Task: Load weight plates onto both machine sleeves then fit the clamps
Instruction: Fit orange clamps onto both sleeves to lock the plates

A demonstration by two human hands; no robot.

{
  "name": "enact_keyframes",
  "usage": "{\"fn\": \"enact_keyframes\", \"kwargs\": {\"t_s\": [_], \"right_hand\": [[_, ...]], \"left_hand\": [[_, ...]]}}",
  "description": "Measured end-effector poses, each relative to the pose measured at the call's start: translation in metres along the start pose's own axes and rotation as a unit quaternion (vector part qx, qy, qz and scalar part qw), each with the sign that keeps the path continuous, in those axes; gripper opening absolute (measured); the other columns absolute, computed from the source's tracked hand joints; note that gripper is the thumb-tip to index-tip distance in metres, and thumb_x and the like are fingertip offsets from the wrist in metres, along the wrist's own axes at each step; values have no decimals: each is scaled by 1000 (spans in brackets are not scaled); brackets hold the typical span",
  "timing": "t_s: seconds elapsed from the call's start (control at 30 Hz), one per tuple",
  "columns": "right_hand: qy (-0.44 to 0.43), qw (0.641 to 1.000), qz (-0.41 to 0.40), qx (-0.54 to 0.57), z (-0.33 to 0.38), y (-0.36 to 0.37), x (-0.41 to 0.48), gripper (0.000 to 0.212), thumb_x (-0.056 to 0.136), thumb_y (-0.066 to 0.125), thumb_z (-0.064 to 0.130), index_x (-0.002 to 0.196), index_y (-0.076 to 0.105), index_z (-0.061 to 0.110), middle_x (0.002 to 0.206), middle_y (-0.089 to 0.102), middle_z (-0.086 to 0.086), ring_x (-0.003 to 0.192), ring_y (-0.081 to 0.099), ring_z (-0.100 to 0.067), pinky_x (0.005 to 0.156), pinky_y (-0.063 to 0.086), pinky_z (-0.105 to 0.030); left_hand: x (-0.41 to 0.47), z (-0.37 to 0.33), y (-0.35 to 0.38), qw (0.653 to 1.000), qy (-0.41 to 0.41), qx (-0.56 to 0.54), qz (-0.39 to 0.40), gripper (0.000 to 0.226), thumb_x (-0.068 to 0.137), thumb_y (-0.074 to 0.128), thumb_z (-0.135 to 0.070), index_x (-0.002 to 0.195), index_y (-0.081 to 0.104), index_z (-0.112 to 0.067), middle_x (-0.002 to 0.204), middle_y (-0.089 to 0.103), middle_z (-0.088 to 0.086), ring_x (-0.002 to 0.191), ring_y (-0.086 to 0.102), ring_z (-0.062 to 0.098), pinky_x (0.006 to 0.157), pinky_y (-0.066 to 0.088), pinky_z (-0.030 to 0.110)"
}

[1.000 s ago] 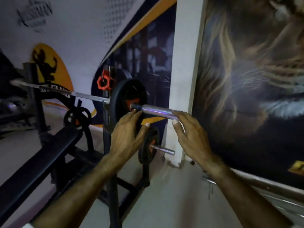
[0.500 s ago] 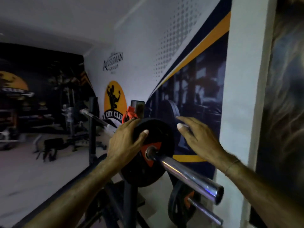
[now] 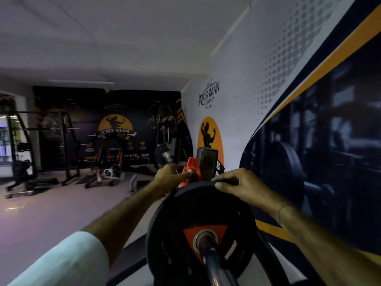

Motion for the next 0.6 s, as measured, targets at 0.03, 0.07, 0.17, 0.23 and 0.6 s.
{"fn": "enact_keyframes", "kwargs": {"t_s": [0.03,0.07,0.17,0.23,0.6], "right_hand": [[-3,1000,6,4,-3,-1,3,22,90,77,38,111,79,37,111,78,17,110,69,2,104,54,-35],[-8,1000,13,8,-5,-2,7,22,89,78,37,111,79,36,109,78,17,108,69,1,103,55,-36],[-22,999,36,21,-9,-6,14,22,87,80,33,109,80,33,106,78,14,103,71,-2,99,57,-37],[-31,998,42,24,-11,-7,16,21,87,80,33,108,80,33,104,78,14,101,71,-3,98,58,-38],[-31,998,38,28,-15,-6,17,22,85,80,36,107,80,35,106,76,17,105,68,2,99,55,-30]], "left_hand": [[12,7,3,999,-16,-25,20,49,88,69,-57,113,66,-15,108,69,10,92,67,20,75,57,31],[26,15,5,997,-33,-52,34,54,87,70,-58,113,65,-12,112,69,15,94,66,21,78,57,33],[49,29,11,985,-69,-125,94,64,87,69,-59,128,59,-11,127,63,18,114,64,30,100,55,47],[53,29,14,976,-87,-157,122,65,88,69,-56,133,57,-11,133,62,17,120,62,33,106,50,51],[68,28,22,947,-160,-259,105,42,88,74,-40,114,60,-11,115,66,12,98,66,24,69,52,32]]}}
Point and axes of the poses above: each hand's wrist, its own x-axis towards the middle knuckle, its own y-axis out of the palm, z = x × y, the point moved 2 cm from there along x, towards the middle knuckle
